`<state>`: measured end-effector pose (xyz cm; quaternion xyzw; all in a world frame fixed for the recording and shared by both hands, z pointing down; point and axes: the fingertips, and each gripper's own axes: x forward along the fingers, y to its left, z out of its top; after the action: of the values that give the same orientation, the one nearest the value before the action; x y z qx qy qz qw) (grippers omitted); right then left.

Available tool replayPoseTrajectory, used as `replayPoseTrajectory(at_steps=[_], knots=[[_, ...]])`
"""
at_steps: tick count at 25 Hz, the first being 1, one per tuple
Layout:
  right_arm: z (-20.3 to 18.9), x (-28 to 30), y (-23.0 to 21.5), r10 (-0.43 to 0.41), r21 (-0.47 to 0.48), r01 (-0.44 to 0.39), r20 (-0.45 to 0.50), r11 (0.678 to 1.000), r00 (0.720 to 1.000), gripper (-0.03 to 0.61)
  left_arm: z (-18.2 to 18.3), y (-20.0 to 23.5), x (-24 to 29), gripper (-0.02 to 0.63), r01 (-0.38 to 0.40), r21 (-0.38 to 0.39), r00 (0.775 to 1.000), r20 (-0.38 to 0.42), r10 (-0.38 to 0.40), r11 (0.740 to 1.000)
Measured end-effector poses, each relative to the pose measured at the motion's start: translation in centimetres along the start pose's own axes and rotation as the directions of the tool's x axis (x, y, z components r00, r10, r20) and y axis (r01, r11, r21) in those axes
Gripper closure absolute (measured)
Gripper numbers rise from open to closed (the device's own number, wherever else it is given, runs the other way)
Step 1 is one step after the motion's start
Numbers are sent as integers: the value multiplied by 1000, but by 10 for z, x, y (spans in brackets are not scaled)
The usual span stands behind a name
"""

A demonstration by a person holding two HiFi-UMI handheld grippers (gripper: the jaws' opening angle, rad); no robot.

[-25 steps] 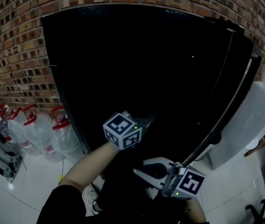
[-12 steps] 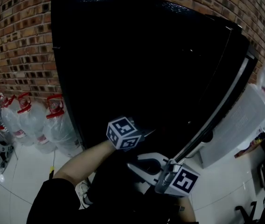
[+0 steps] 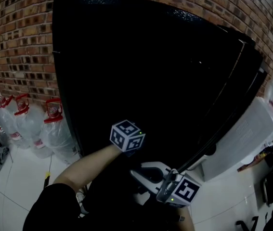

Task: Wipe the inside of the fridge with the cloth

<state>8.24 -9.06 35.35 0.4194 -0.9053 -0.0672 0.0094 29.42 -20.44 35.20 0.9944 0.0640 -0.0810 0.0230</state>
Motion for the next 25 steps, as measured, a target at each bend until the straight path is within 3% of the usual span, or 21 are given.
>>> replayPoseTrajectory(at_steps=[8,16,25], knots=[[-6,0,-10,-14,13,15,-7,1000,1000,574,-4,39,13,560,-88,-7,996,21,88,996],[-17,7,-16,-3,27,4,-49,1000,999,574,-4,69,26,560,-150,48,989,22,149,988],[-24,14,-39,-41,13,42,-75,999,996,574,-8,93,39,560,-168,44,986,16,167,985]])
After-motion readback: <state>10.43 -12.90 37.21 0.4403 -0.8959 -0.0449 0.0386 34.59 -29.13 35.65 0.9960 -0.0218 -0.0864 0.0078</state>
